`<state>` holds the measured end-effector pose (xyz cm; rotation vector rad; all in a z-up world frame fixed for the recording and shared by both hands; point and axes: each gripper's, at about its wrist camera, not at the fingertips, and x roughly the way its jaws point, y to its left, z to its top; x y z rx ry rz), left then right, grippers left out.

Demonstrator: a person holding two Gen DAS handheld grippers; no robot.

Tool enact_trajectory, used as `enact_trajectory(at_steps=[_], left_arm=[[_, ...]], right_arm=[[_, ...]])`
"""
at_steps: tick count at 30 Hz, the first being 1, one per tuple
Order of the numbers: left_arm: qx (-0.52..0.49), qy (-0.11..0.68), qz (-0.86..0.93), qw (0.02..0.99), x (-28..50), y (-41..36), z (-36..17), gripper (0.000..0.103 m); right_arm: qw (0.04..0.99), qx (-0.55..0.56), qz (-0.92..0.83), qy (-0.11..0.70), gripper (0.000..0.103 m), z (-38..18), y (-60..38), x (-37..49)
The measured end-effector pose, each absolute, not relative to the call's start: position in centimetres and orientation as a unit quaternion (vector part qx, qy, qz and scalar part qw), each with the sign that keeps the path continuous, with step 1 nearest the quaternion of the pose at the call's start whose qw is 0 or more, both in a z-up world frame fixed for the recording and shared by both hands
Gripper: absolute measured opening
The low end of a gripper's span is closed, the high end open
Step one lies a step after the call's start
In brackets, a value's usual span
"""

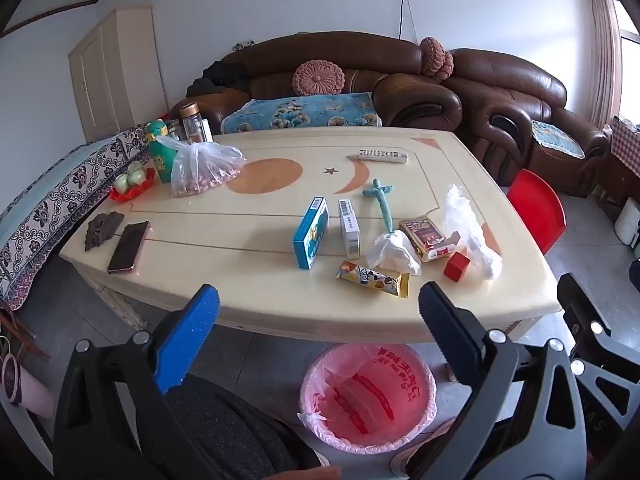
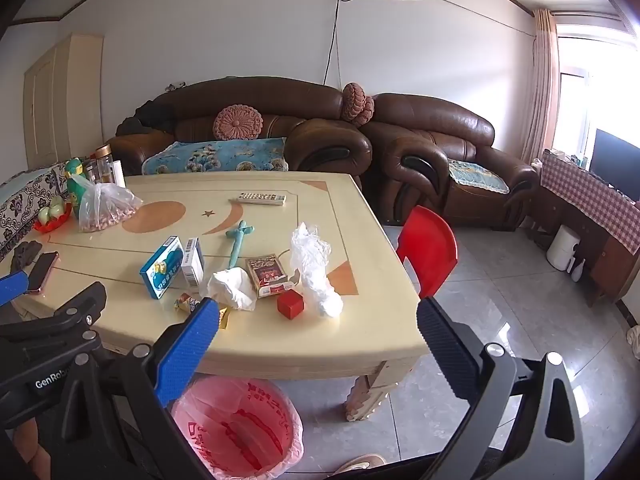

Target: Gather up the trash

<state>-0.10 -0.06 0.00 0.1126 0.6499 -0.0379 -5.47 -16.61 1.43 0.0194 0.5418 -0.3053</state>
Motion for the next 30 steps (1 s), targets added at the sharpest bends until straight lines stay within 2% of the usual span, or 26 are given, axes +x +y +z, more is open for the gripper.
enact_trajectory(at_steps=[30], left_arm=[[0.039,0.367,-0.027,0.929,1.6,0.9,-1.6,0.098]], right_arm=[[0.952,0.011,-0.144,0.269,0.097,1.3,-16.5,-5.2]])
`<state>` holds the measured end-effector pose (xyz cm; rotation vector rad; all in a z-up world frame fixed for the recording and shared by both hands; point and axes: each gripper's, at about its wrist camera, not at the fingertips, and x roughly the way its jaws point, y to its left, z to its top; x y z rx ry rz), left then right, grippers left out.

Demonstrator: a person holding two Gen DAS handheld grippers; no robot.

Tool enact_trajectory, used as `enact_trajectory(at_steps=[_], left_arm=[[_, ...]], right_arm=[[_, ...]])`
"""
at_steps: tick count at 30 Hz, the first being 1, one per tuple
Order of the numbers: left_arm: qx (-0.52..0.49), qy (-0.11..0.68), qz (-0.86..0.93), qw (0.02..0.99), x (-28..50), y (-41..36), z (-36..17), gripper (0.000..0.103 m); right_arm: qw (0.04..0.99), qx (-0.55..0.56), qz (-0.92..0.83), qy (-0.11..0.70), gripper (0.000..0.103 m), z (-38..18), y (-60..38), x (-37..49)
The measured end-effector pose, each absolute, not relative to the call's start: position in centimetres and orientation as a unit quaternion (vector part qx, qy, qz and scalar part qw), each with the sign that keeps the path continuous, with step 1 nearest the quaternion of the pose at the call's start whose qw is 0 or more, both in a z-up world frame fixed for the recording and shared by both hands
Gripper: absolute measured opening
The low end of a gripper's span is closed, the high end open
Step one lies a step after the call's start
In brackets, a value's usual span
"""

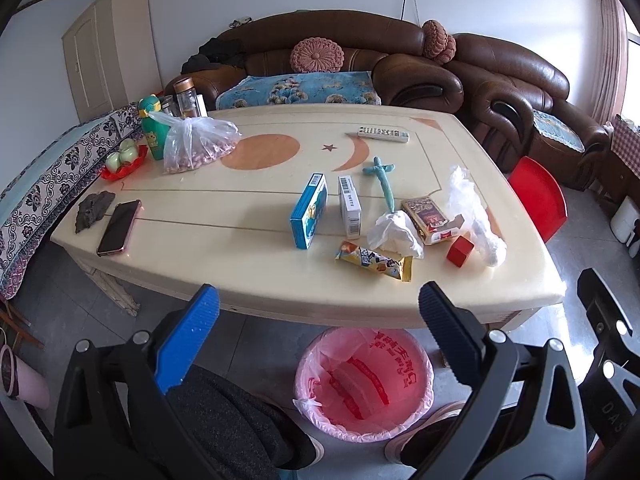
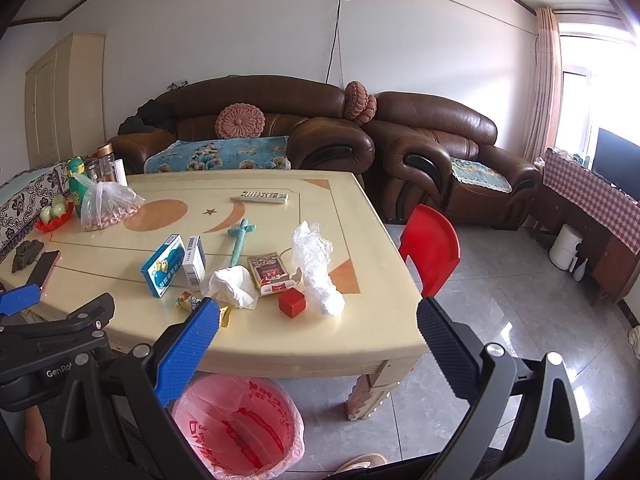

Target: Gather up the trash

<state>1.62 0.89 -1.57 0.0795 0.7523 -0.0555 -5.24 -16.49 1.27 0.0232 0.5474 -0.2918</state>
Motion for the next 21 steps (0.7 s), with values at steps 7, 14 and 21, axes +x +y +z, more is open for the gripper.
enact_trajectory(at_steps=[7,14,21], left_arm=[[0.037,0.37,-0.029,0.928,1.51,0.89,-1.76,0.098],[0.036,0.372,-0.035,0.927,1.65,0.94,-1.7,0.098],[0.047,0.374,-0.034,0.925,1.74,0.48,-1.78,0.098]], right_arm=[[0.952,0.012,-0.141,0.271,0.097,1.24,-16.46,-5.28],[0.952,0.011,-0.14,0.271,0.097,1.06,-16.54,-5.1],[0.952,0.01,-0.138,0.272,0.097,0.94,-16.28,-5.01]])
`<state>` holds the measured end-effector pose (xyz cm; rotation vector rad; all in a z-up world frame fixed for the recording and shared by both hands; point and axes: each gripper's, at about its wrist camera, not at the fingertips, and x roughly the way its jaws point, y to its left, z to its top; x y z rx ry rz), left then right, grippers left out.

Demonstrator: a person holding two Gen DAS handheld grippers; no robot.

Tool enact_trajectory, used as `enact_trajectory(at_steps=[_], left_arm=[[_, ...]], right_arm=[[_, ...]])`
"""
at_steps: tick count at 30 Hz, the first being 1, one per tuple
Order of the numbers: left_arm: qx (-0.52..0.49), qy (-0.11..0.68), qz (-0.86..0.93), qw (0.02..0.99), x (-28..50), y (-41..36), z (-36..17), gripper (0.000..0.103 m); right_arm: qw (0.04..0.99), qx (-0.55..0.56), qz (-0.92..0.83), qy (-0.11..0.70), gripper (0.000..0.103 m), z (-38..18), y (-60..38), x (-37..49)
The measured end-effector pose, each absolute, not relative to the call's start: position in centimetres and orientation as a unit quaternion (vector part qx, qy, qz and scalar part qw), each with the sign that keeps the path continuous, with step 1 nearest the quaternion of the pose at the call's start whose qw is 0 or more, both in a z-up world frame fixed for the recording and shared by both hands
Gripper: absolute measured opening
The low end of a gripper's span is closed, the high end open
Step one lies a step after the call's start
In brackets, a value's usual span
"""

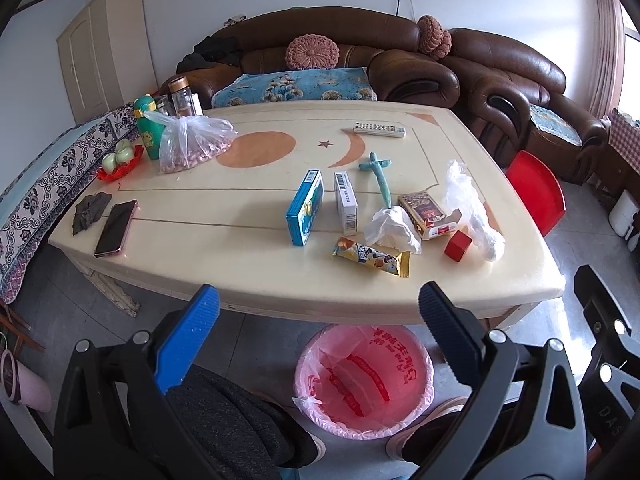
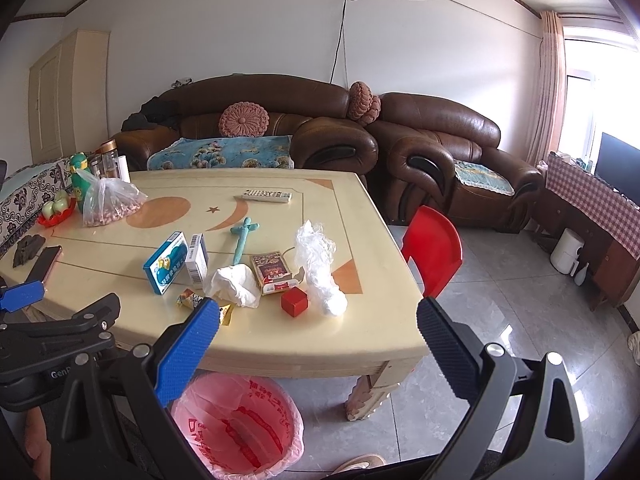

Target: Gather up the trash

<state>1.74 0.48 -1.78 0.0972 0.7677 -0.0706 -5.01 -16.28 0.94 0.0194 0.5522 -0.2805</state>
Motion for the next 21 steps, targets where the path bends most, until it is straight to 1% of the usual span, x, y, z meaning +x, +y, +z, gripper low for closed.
enact_trajectory(at_steps=[7,16,21], left_arm=[[0.049,0.378,-0.041,0.924,2.1,0.4,-2.0,0.098],[0.03,0.382,-0.072,0.921,4.2,2.1,-2.4,0.098],[0.04,0.393,-0.077,0.916,5.8,2.3,-2.8,0.098]], right_arm=[[0.952,0.011,-0.133,0.276,0.097,0.2,-16.5,-4.4],[0.95,-0.011,-0.129,0.285,0.097,-1.3,-17.5,-2.6],[0.947,0.022,-0.099,0.306,0.097,-2.0,-19.7,-0.5]])
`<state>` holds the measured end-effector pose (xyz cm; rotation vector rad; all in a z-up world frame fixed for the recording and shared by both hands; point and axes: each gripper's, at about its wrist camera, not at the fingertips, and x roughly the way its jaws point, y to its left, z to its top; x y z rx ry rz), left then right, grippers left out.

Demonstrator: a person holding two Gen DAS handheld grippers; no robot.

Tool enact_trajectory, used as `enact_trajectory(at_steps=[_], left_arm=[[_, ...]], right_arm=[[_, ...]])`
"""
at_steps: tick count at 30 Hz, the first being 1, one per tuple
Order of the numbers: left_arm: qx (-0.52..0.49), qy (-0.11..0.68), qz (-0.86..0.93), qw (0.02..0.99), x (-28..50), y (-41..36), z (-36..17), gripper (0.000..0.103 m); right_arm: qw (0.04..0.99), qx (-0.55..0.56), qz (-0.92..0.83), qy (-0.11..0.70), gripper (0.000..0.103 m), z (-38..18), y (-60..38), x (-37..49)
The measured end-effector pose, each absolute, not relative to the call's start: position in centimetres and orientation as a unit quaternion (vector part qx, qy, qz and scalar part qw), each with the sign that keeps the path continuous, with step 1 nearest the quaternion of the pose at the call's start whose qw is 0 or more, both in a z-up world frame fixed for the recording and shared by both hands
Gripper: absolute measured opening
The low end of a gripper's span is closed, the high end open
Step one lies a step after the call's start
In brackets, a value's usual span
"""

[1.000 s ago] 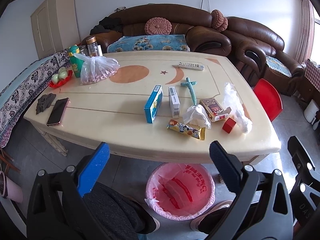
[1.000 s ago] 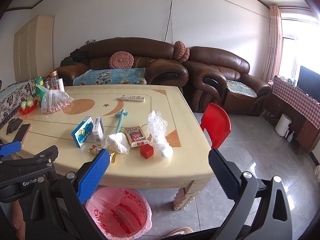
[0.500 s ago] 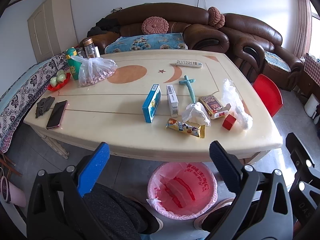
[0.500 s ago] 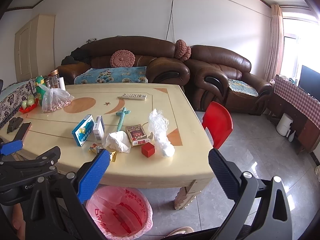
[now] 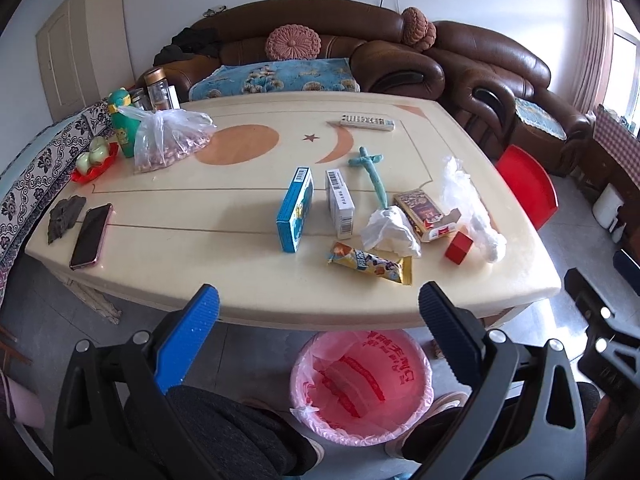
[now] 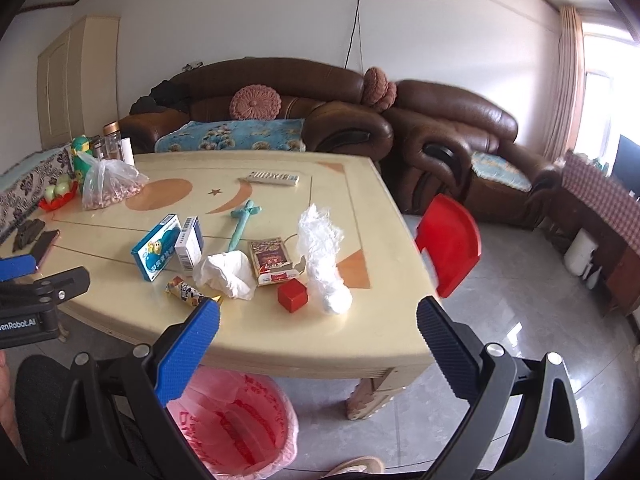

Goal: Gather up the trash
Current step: 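Reach the left tool to the blue box while the right tool reaches the plastic bag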

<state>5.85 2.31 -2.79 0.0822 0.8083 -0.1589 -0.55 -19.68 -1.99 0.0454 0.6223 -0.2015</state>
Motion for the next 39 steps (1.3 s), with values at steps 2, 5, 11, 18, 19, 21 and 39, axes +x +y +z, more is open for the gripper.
enact_trajectory(at_steps=[2,5,11,18,19,21,39], left_arm=[[0.043,0.396,-0.072,0.914,6.9,2.5,-2.9,0.098],[0.043,0.401,-0.073,0.912,8.0,2.6,-3.0,0.098],[0.059,0.407,-0.078,0.908,9.6,2.0,-3.2,0.098],[0.099,0.392,-0.093,0.91,11.3,1.0,-3.1,0.098],[0.107,0.394,-0.095,0.908,11.8,0.8,-3.3,0.098],[0.113,0.401,-0.1,0.904,13.0,0.8,-3.8,0.098],[0.075,0.5,-0.146,0.85,25.9,2.1,-11.2,0.098]], right_arm=[[0.946,0.029,-0.093,0.309,0.097,-2.3,-20.4,0.3],[0.945,0.029,-0.094,0.311,0.097,-2.6,-21.1,1.6],[0.943,0.04,-0.084,0.318,0.097,-2.7,-21.9,3.3],[0.935,0.069,-0.077,0.34,0.097,-3.6,-23.4,5.5],[0.935,0.068,-0.072,0.342,0.097,-3.7,-23.6,5.8],[0.935,0.061,-0.068,0.341,0.097,-4.1,-23.8,6.8],[0.913,0.07,-0.02,0.401,0.096,-10.7,-26.3,21.0]])
